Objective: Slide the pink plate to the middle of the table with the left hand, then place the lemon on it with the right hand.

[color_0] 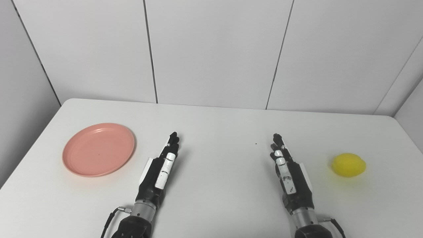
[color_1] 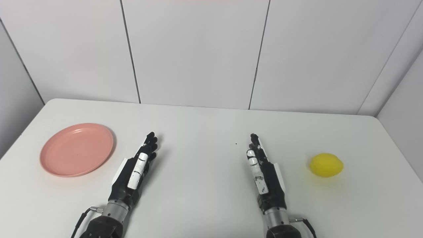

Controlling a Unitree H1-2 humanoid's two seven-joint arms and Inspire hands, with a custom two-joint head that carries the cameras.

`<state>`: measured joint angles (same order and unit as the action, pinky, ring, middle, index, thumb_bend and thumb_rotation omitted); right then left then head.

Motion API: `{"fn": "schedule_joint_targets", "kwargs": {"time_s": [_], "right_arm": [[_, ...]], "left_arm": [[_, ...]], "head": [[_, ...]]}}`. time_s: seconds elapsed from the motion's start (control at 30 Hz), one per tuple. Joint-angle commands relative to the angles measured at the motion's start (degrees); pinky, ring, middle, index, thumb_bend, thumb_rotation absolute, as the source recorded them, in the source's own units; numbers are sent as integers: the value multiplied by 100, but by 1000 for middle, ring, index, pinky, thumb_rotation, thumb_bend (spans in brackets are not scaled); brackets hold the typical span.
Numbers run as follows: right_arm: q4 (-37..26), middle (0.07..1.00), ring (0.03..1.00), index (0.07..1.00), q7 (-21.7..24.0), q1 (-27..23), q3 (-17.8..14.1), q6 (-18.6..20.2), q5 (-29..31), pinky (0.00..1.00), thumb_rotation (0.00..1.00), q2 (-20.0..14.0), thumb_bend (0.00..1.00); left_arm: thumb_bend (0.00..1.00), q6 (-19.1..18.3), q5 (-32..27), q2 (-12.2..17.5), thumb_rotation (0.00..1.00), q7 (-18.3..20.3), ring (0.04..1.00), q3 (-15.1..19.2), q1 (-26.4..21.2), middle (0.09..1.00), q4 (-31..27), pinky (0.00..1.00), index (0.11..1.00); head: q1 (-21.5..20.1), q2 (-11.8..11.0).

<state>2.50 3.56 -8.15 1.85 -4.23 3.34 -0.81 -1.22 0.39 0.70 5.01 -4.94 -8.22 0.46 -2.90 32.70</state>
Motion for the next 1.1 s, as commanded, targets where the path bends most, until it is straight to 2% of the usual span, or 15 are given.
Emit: {"fn": "schedule_joint_targets", "kwargs": {"time_s": [0.0,0.4,0.63,0.8,0.9,1.07], "right_arm": [[-139,1000,1000,970,113,-83,6,15,95,1000,909,-38,627],[-155,993,996,962,129,-96,-3,48,40,1000,957,-36,630],[-153,987,991,954,113,-95,-28,55,66,998,944,-20,660],[-152,988,989,960,106,-95,-21,35,28,994,954,-34,655],[-135,991,993,965,107,-99,-30,37,42,999,959,-35,639],[-151,982,986,954,64,-91,-85,111,119,995,928,30,618]], "left_arm": [[635,128,10,-38,1000,-2,1000,-18,-111,1000,-219,1000,1000],[645,215,-9,-31,1000,8,1000,5,-142,1000,-105,1000,1000],[626,310,-86,-43,1000,45,1000,24,-134,1000,-77,1000,1000],[686,180,4,-52,1000,-17,1000,22,-115,1000,-153,1000,1000],[650,150,53,-43,1000,-29,1000,4,-110,1000,-180,1000,1000],[658,247,19,-15,1000,16,1000,-6,-111,1000,-149,1000,1000]], "head": [[3,2],[-9,0],[-5,1],[-5,1],[-8,3],[-68,-3]]}}
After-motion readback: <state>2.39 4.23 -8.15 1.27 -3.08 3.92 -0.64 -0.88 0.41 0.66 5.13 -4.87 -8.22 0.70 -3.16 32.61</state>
